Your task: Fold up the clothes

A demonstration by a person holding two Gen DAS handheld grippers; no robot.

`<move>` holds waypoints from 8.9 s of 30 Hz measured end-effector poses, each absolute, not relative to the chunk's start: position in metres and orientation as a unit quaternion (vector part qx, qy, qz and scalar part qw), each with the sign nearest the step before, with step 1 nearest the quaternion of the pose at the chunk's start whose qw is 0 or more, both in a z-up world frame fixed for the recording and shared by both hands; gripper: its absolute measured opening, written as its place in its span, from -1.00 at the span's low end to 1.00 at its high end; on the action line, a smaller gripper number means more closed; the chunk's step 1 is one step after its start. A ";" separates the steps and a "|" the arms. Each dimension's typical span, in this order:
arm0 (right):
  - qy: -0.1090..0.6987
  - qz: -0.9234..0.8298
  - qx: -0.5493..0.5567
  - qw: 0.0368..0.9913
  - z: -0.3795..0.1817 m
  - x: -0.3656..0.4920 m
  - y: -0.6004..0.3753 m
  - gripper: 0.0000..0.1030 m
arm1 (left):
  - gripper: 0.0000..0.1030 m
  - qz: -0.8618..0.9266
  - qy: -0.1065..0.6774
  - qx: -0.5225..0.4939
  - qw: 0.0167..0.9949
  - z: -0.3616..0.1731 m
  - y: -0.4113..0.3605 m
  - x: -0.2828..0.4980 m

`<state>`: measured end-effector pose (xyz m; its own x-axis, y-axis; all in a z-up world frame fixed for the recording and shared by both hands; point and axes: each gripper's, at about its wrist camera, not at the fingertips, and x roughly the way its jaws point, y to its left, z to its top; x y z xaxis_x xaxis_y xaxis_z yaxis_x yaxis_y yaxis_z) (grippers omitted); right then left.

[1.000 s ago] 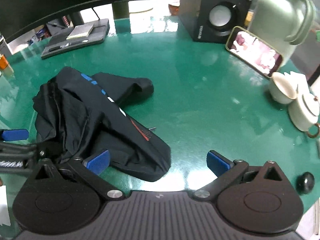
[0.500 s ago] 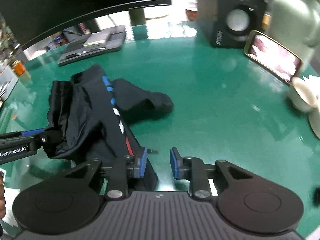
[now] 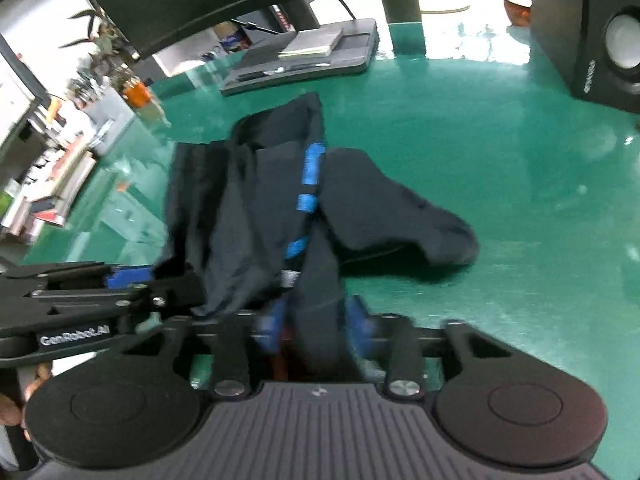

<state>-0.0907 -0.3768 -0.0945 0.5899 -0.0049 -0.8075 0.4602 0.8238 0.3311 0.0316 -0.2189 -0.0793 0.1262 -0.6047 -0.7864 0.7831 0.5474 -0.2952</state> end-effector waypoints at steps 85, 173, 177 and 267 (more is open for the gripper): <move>0.330 -0.193 0.371 0.846 -0.098 -0.139 -0.399 -0.73 | -0.82 -0.500 0.453 -0.055 0.736 -0.071 -0.205 0.109; 0.328 -0.239 0.405 0.819 -0.106 -0.154 -0.438 0.63 | 0.83 -0.603 0.351 0.213 0.684 -0.067 -0.195 0.030; 0.345 -0.216 0.352 0.843 -0.110 -0.124 -0.434 0.60 | -0.11 -0.584 0.358 0.260 0.680 -0.089 -0.216 0.023; 0.307 -0.174 0.509 0.785 -0.115 -0.195 -0.469 -0.59 | -0.83 -0.448 0.552 -0.102 0.696 -0.093 -0.112 0.108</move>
